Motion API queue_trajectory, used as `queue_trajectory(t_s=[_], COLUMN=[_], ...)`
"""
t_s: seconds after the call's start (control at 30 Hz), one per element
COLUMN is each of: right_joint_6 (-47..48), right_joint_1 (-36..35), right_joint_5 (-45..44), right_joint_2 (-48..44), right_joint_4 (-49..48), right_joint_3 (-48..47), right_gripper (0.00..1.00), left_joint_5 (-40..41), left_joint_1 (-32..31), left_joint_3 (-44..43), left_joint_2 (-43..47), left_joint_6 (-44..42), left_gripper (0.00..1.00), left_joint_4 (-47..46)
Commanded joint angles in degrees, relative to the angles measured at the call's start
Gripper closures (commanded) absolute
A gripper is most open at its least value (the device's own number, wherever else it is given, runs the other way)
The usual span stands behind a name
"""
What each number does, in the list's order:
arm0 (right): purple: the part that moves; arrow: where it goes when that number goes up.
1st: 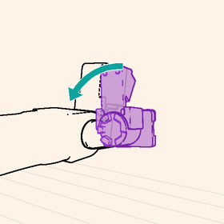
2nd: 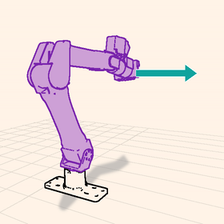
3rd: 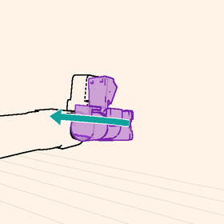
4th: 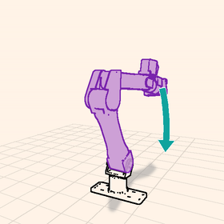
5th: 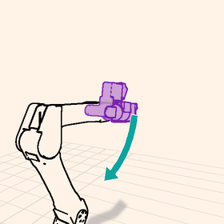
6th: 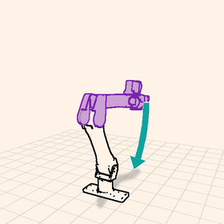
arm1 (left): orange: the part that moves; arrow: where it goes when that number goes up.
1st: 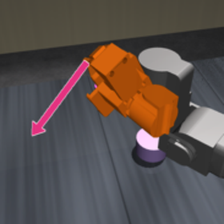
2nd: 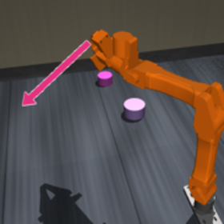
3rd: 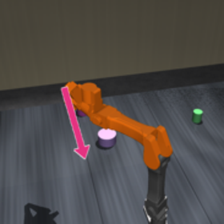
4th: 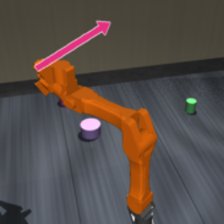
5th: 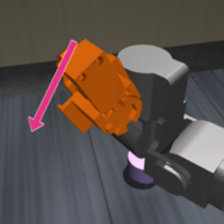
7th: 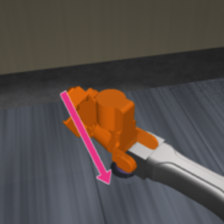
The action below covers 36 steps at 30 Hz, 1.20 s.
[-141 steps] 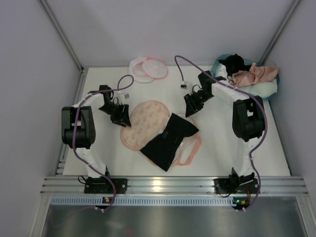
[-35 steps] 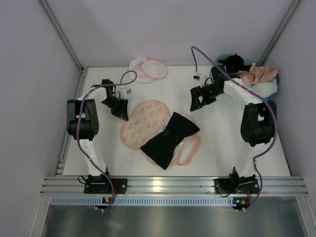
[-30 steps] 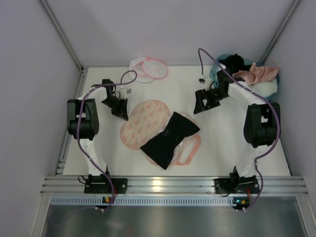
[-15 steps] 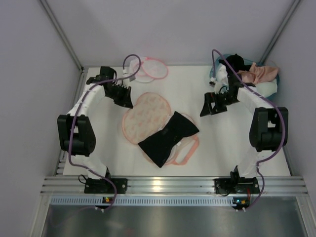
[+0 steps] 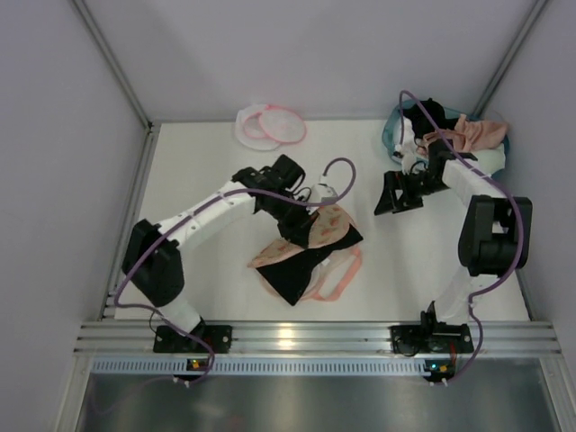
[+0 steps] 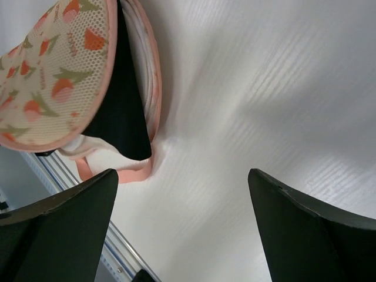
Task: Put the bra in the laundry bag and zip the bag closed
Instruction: Close the laundry bag at the center of the board.
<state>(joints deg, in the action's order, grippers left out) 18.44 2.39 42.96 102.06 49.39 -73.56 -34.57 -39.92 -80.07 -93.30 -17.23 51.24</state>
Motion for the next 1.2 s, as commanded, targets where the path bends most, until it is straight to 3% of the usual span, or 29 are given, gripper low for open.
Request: queue_trajectory(t_s=[0.0, 0.13, 0.23, 0.33, 0.37, 0.53, 0.63, 0.67, 0.73, 0.9, 1.03, 1.1, 1.17], right_joint_6=[3.44, 5.82, 7.31, 9.15, 9.77, 10.83, 11.27, 11.88, 12.15, 13.55, 13.82, 12.51, 10.06], right_joint_1=[1.82, 2.70, 2.62, 2.70, 2.70, 5.51, 6.83, 6.92, 6.84, 6.31, 2.37, 1.13, -0.80], right_joint_5=[1.16, 1.07, 0.90, -1.03, -2.43, -2.80, -2.97, -3.49, -3.85, -2.45, -4.55, -5.43, -6.04], right_joint_2=[0.33, -0.19, -1.07, -2.39, -3.79, -10.37, -13.80, -14.43, -15.83, -14.88, -11.37, -10.05, -7.86], right_joint_4=[2.82, 4.49, 5.10, 5.89, 6.16, 5.90, 6.07, 6.25, 6.69, 12.73, 16.27, 16.79, 17.06], right_joint_3=[-3.77, -4.40, -4.22, -3.70, -3.44, -4.04, -6.33, -6.86, -8.26, -15.88, -22.85, -25.91, -28.21], right_gripper=[0.07, 0.10, 0.11, 0.14, 0.14, 0.15, 0.12, 0.12, 0.10, 0.06, 0.05, 0.04, 0.03], left_joint_5=[-2.17, -3.32, -0.08, 3.27, 5.28, 13.01, 23.12, 24.88, 29.00, 33.25, 27.82, 21.49, 20.68], left_joint_1=[-3.40, -7.71, -9.12, -9.65, -9.91, -13.16, -14.66, -14.48, -14.04, -13.96, -13.96, -14.39, -16.14], left_joint_3=[-0.26, -0.43, -1.22, -0.79, -0.26, 0.27, -0.70, -0.96, -1.14, -1.40, 0.00, 0.01, -0.52], left_joint_2=[-8.02, -16.72, -17.71, -13.43, -11.92, -1.91, 3.09, 4.34, 8.54, 14.80, 15.78, 14.82, 11.75], left_joint_6=[3.24, 7.56, 8.62, 6.70, 4.69, -7.35, -13.08, -14.83, -14.76, -10.81, -11.41, -15.09, -17.64], left_gripper=[1.00, 1.00, 0.82, 0.66, 0.54, 0.47, 0.35, 0.27, 0.02, 0.02, 0.02, 0.02, 0.05], left_joint_4=[-0.78, -5.36, -6.24, -6.24, -6.16, 1.65, 5.44, 6.32, 6.77, 6.76, 6.76, 7.55, 7.56])
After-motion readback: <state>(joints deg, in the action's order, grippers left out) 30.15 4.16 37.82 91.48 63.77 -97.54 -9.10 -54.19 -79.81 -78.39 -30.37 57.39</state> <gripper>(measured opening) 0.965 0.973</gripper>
